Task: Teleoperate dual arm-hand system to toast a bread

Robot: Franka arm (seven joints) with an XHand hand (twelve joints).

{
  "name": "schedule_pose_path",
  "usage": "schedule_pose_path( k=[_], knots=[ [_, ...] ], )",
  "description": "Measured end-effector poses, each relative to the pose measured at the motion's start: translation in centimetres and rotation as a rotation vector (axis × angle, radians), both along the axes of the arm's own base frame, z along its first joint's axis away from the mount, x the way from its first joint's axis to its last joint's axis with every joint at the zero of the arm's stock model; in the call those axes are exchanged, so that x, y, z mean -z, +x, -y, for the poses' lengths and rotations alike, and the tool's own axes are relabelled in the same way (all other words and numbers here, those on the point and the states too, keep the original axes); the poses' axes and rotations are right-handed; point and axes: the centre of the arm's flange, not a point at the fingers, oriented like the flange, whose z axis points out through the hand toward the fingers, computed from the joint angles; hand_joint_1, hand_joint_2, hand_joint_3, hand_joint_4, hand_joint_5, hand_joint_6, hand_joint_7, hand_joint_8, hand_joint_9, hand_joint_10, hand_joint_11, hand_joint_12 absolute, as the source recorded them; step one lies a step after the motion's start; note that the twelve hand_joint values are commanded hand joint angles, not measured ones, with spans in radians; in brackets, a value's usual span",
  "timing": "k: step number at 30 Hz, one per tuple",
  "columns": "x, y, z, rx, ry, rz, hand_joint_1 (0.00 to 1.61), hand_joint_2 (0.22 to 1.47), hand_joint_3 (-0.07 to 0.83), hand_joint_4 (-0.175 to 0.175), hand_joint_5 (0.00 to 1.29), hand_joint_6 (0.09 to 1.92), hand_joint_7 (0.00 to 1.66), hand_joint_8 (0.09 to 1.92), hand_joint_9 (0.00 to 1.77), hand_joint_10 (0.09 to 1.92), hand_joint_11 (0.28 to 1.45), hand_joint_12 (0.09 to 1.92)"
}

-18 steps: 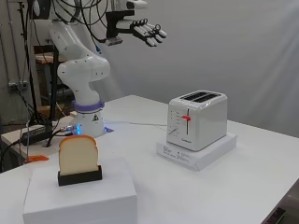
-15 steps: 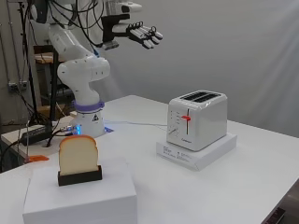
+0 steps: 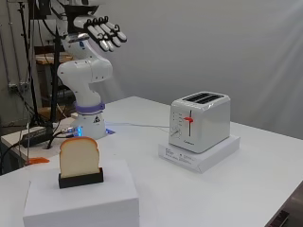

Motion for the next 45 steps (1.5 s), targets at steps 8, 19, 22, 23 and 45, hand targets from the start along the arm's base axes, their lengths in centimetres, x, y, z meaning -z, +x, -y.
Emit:
schedule_pose_path(
  k=[8,19,22,23,45],
  knots=[
    [9.8,5.7,11.9,0.117,0.045,-0.279,0.31,0.98,-0.022,-0.069,0.14,0.09,0.31,0.09,0.45,0.09,0.45,0.09],
    [7.8,5.4,15.2,0.132,-0.011,-0.276,0.35,0.86,-0.014,-0.006,0.16,0.09,0.33,0.09,0.51,0.09,0.51,0.09],
    [10.6,7.4,16.3,0.103,0.02,-0.301,0.35,0.86,-0.011,-0.005,0.17,0.09,0.34,0.09,0.54,0.09,0.54,0.09],
    [11.8,7.9,17.0,0.103,0.03,-0.315,0.35,0.85,-0.01,-0.004,0.17,0.09,0.34,0.09,0.55,0.09,0.55,0.09],
    [22.2,12.9,22.4,0.072,-0.047,-0.504,1.18,1.12,0.003,-0.111,0.79,1.04,1.06,0.87,1.29,0.5,0.66,1.13]
  ],
)
